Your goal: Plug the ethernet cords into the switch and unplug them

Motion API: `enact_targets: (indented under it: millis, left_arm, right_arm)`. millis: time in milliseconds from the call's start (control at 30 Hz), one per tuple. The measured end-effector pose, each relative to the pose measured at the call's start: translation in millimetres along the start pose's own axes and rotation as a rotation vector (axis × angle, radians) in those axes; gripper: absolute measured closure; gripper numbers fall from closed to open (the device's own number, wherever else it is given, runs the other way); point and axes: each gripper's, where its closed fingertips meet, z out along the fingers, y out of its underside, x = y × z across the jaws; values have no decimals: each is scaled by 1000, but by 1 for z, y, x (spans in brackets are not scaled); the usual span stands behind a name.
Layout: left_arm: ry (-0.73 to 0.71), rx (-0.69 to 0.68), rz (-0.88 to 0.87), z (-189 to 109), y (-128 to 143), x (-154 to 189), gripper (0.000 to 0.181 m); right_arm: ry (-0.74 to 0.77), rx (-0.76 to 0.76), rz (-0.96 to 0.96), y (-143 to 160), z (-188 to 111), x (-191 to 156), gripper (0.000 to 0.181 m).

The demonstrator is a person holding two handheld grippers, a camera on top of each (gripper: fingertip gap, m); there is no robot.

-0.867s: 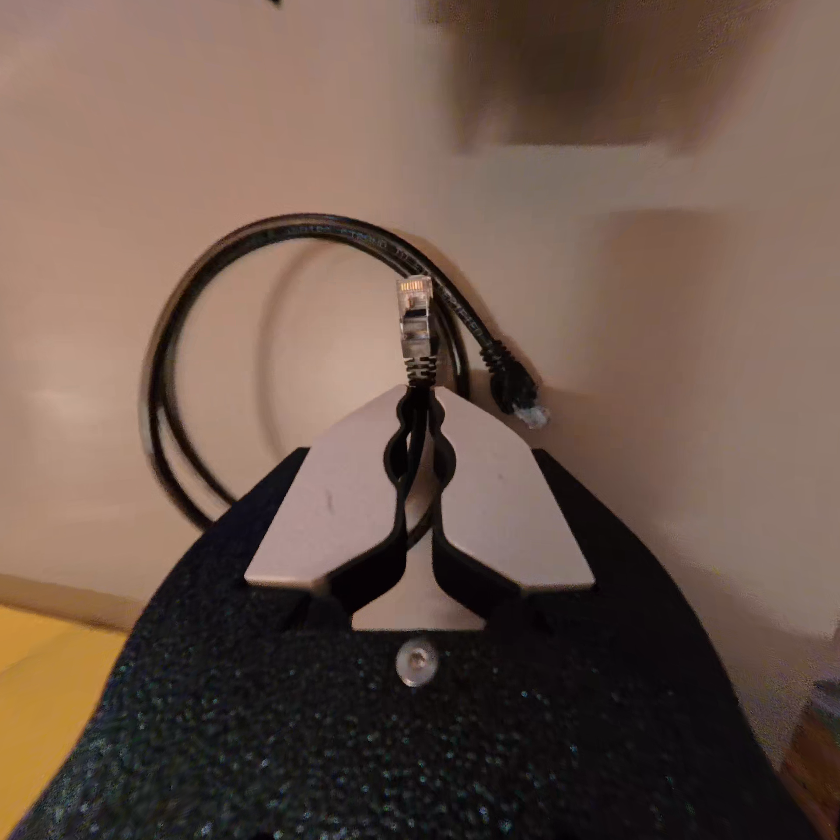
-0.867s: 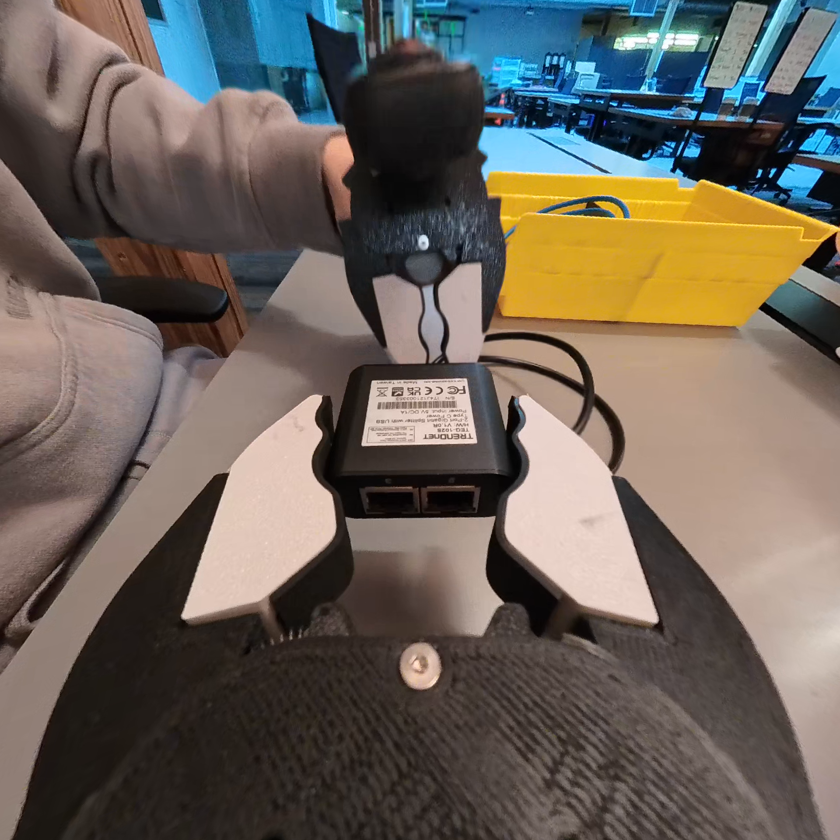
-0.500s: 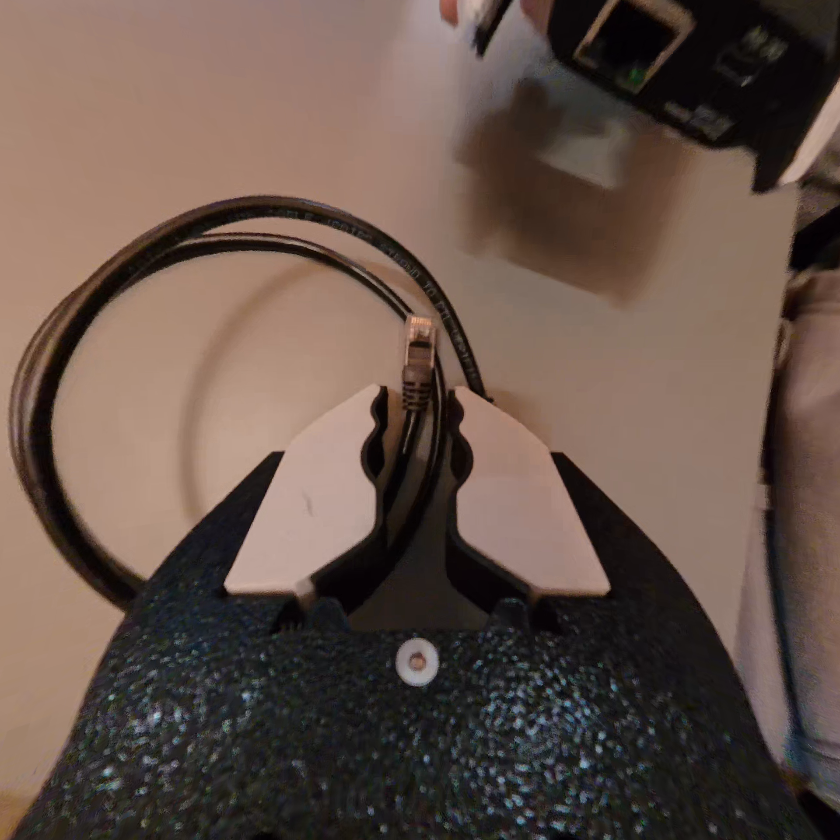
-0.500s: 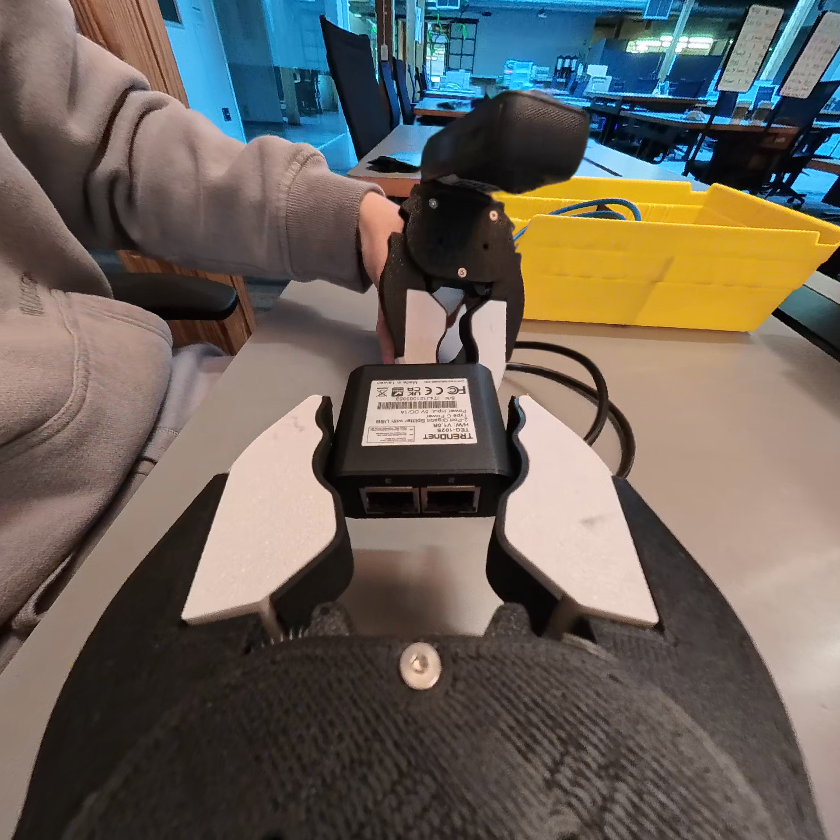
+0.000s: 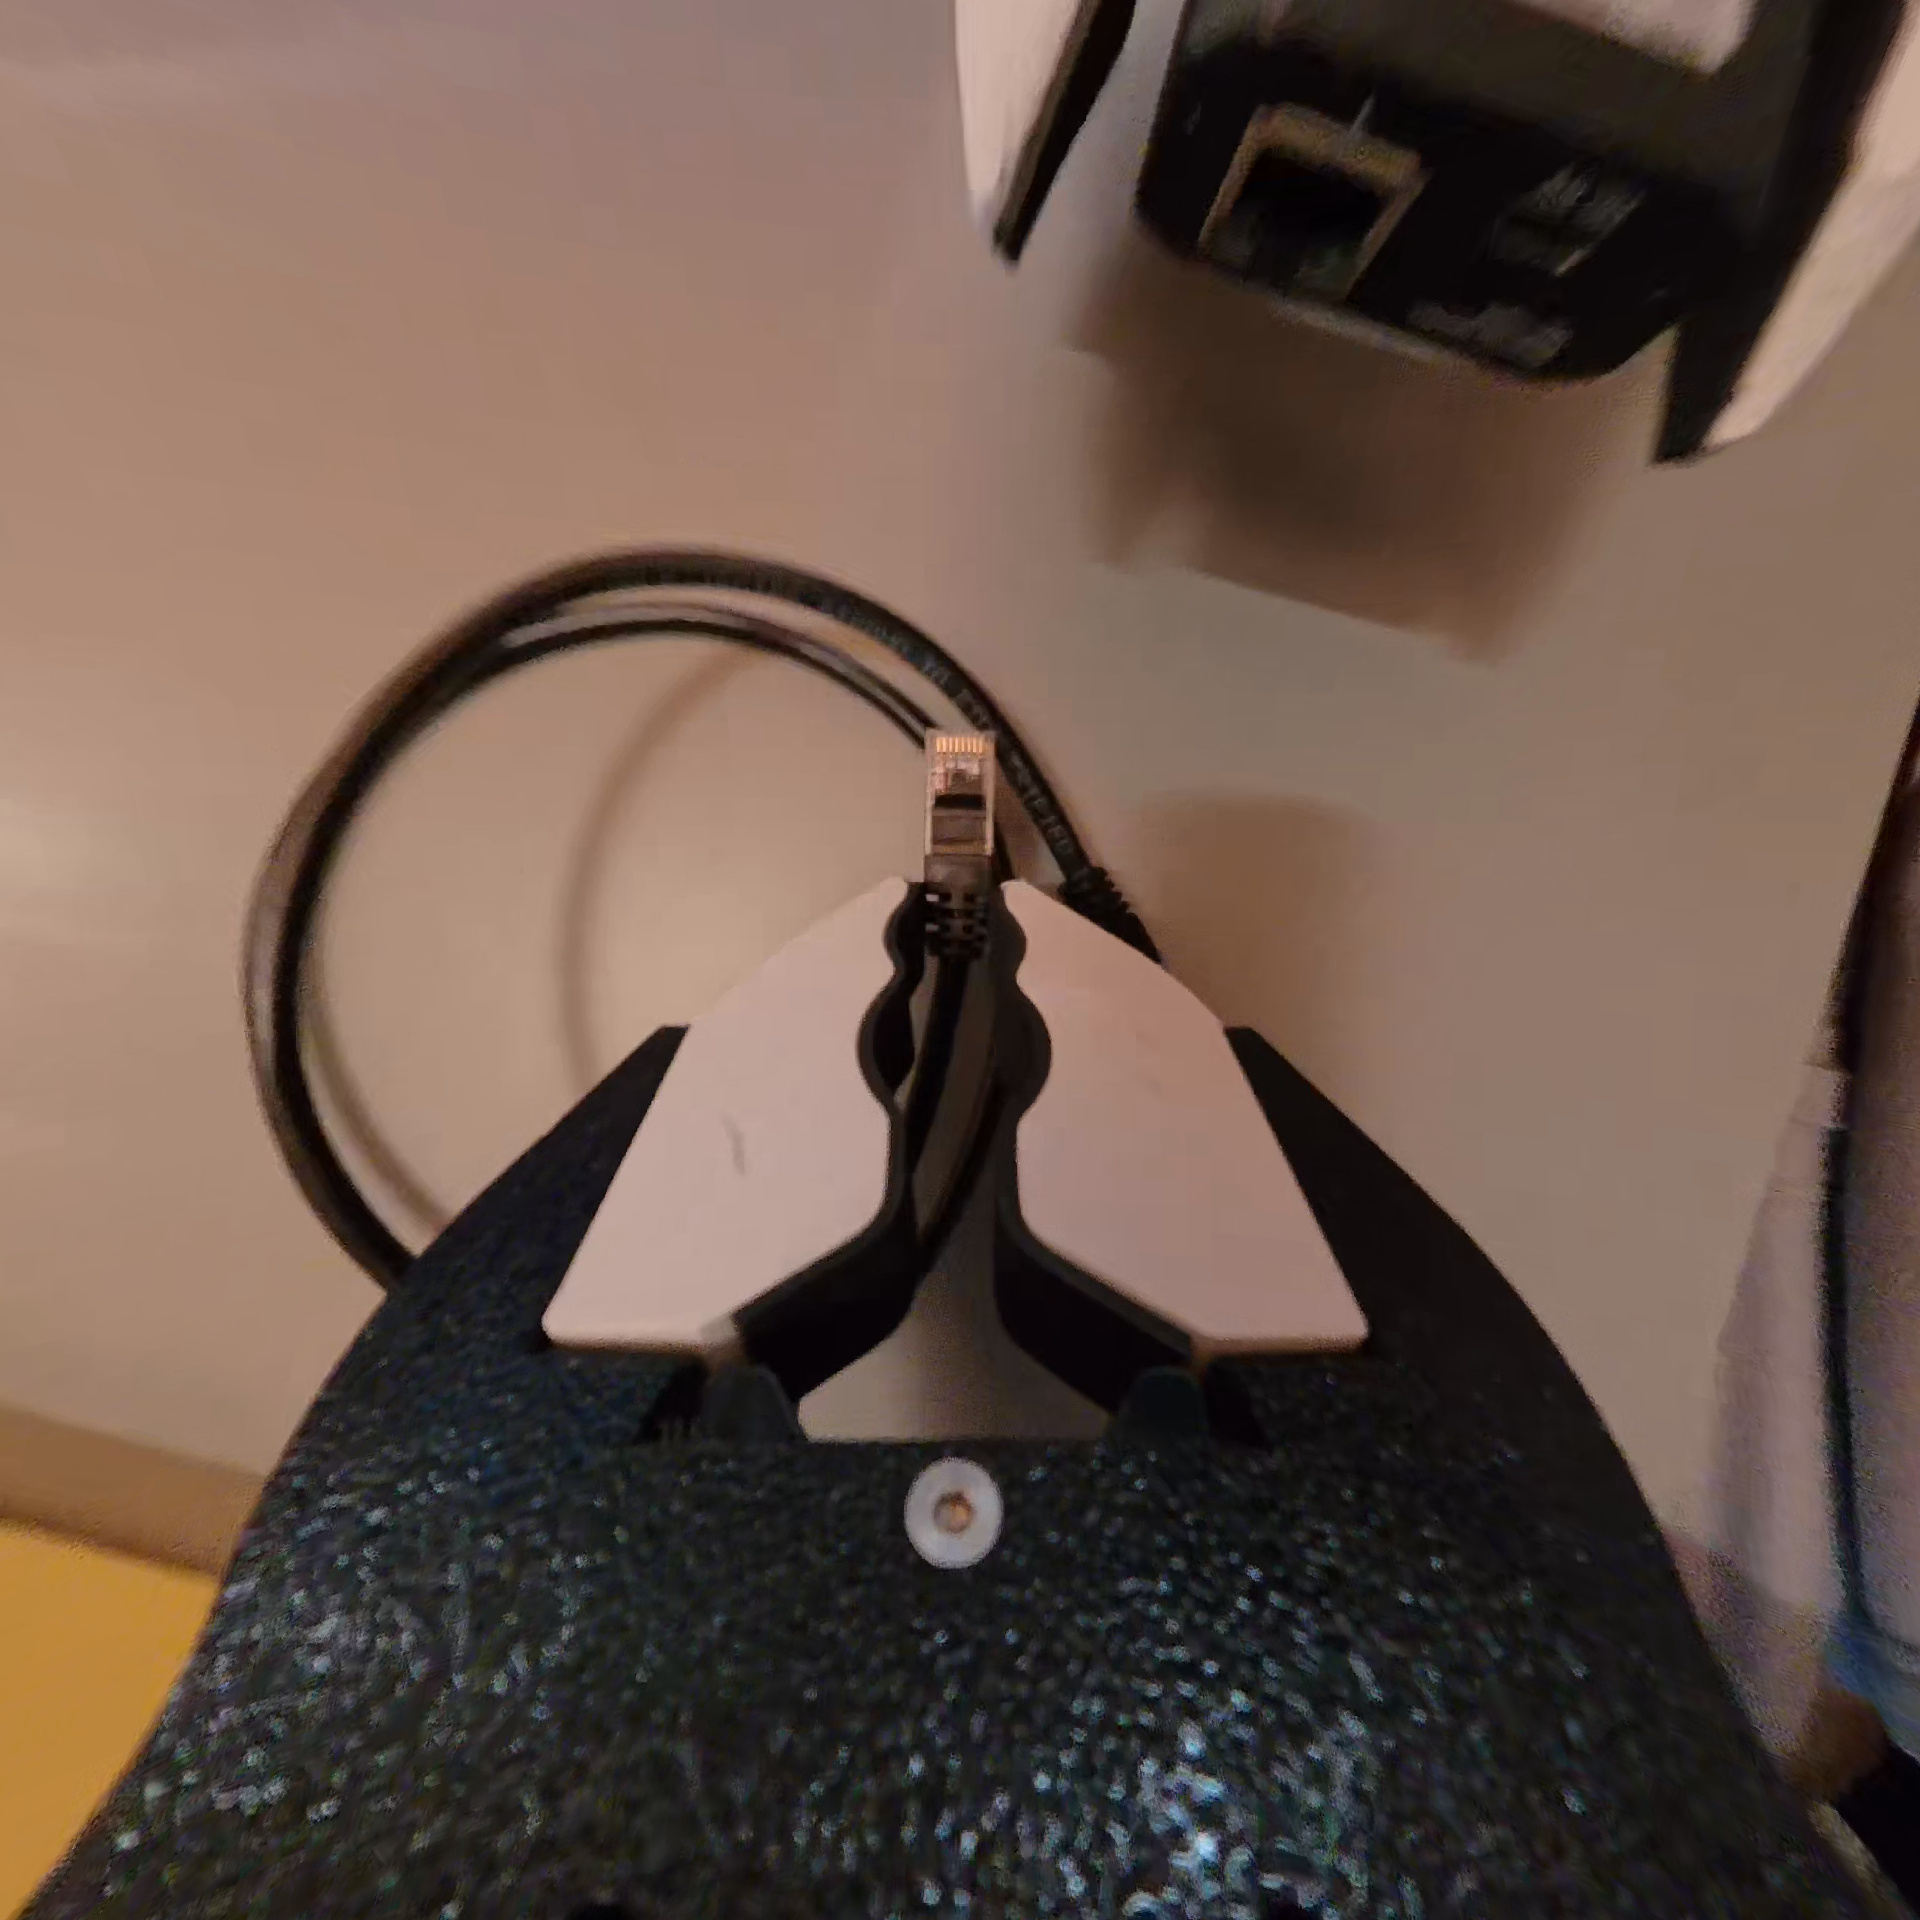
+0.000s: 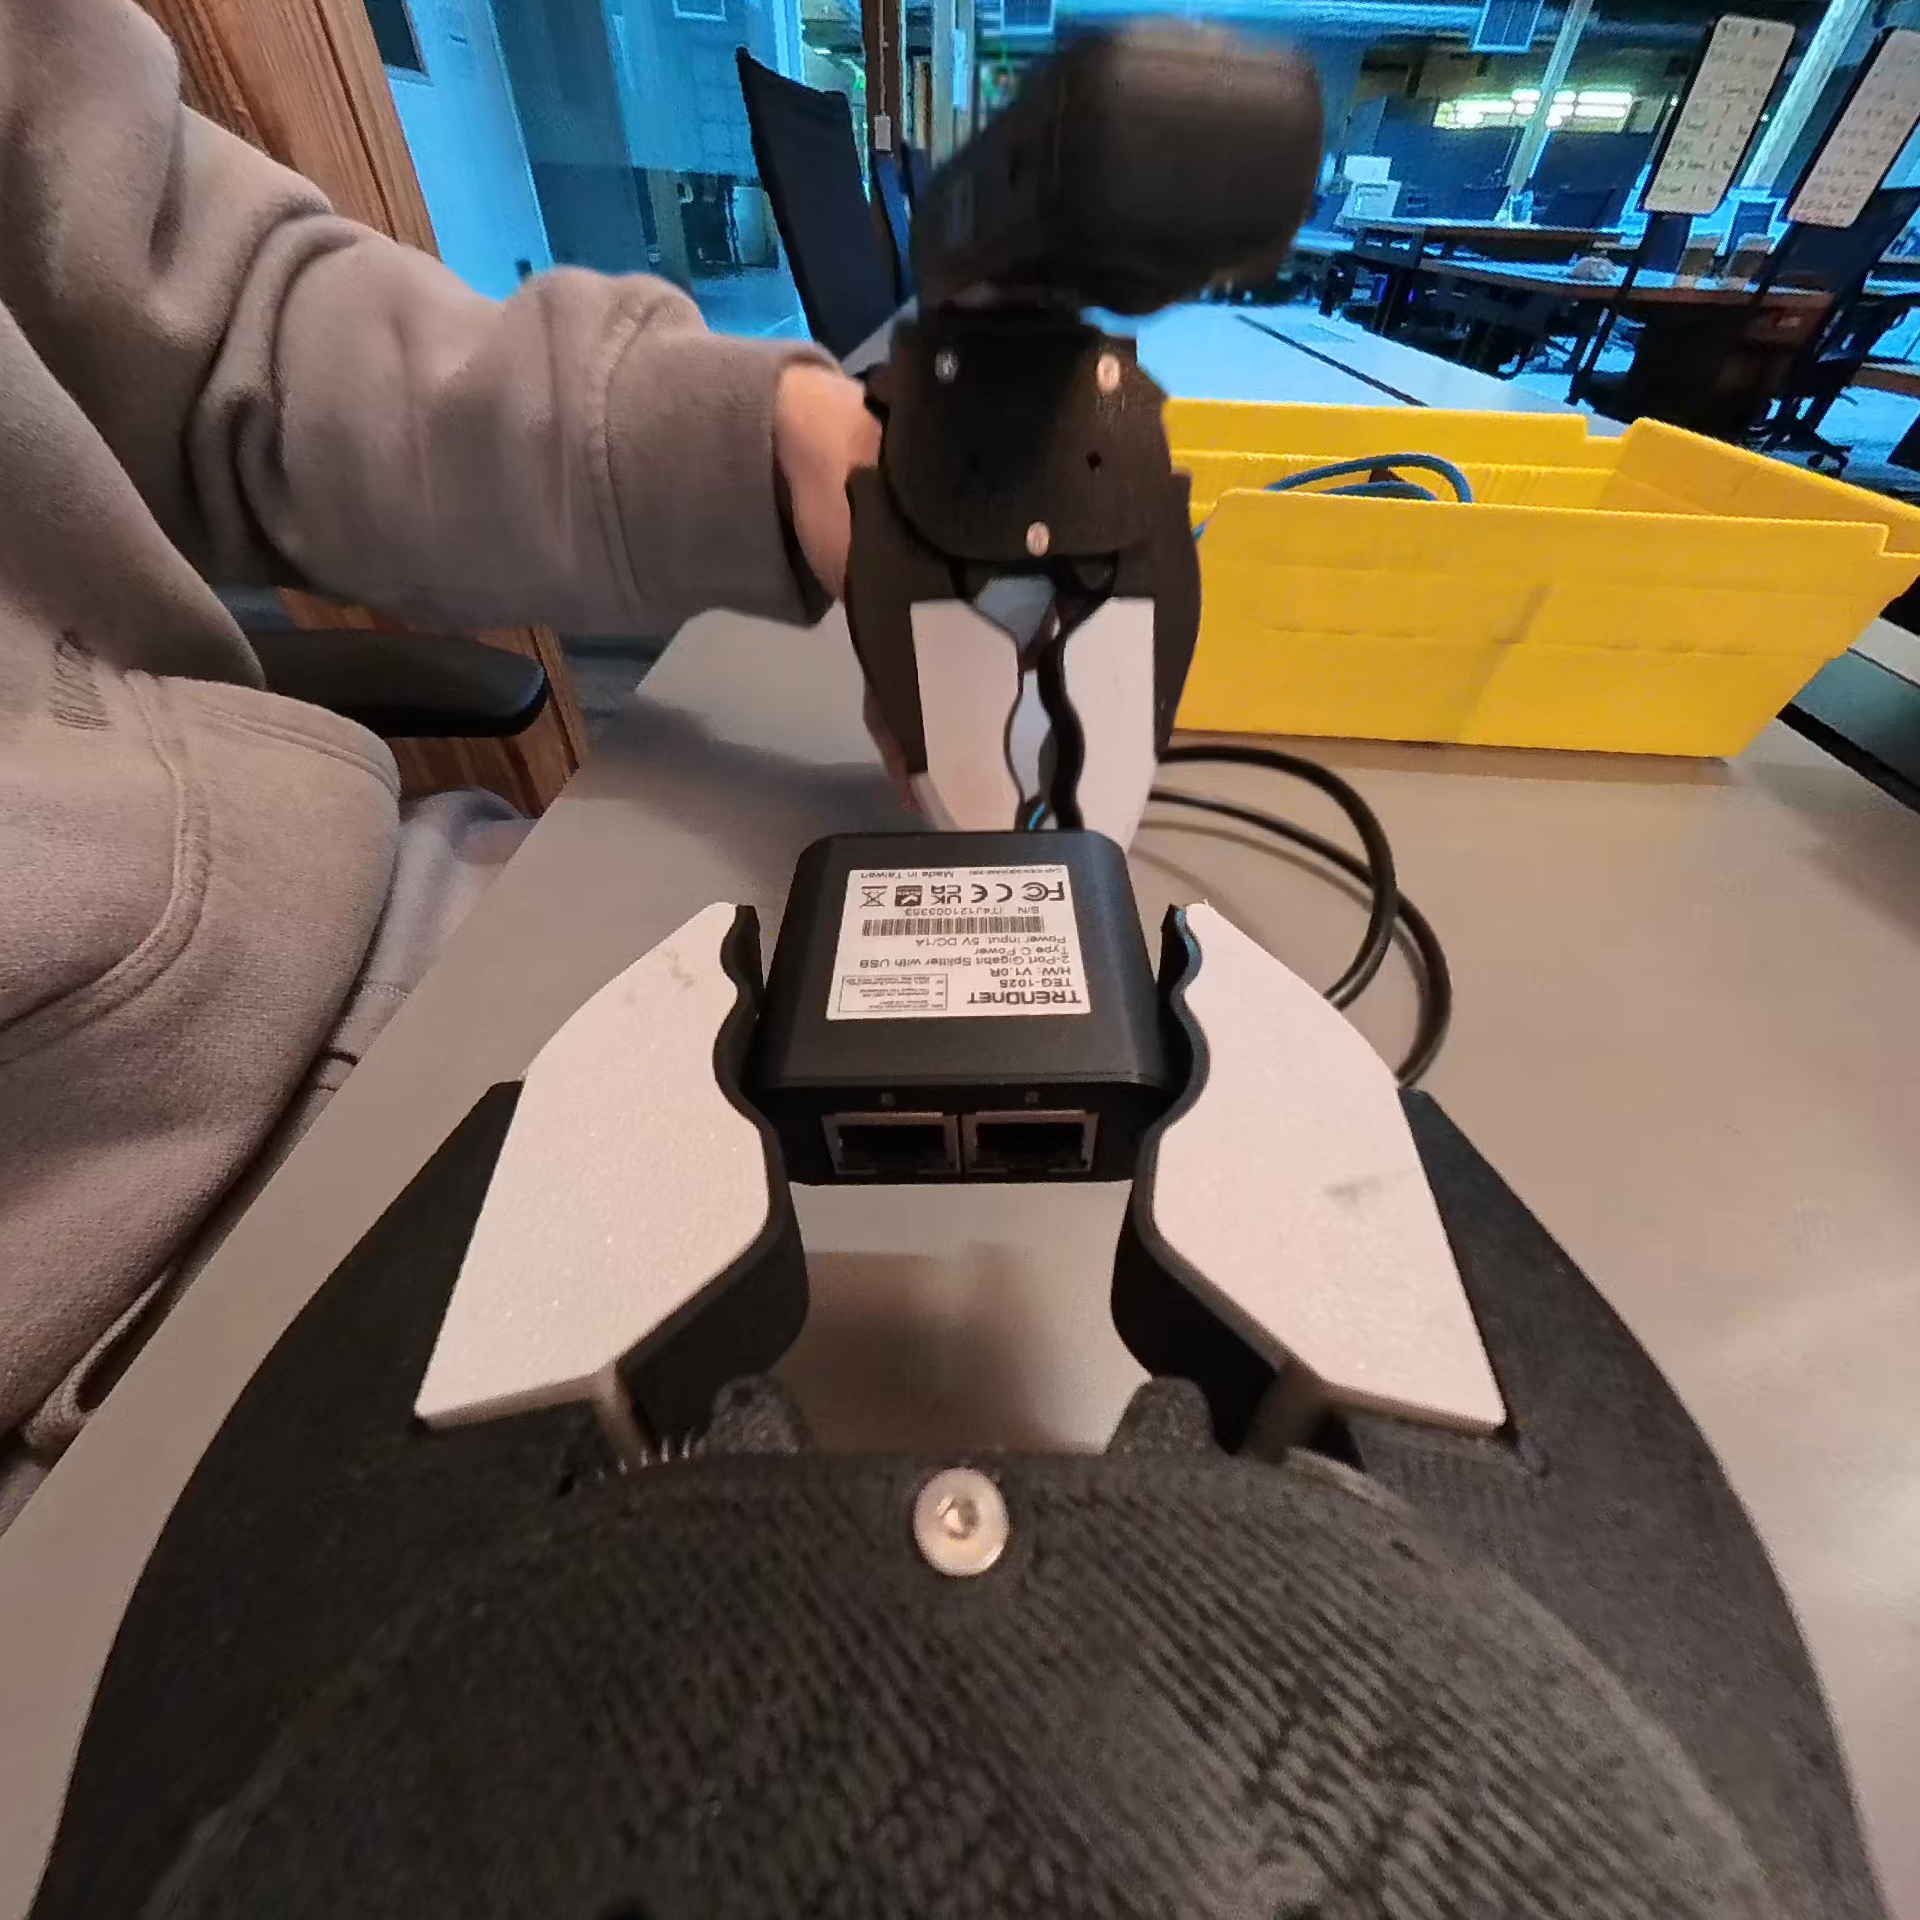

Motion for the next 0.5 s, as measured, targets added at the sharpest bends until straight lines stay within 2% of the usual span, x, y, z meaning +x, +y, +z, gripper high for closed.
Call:
enact_targets:
  millis: [200, 333, 500]
  left_arm:
    - [-6, -34, 133, -46, -38, 19, 171]
    - [35, -59, 214, -53, -53, 35, 171]
    - [18, -77, 228, -51, -59, 36, 171]
  right_arm:
    - [-26, 41, -8, -6, 1, -4, 107]
    - [-52, 66, -3, -9, 3, -9, 107]
    - [-78, 80, -1, -12, 4, -13, 108]
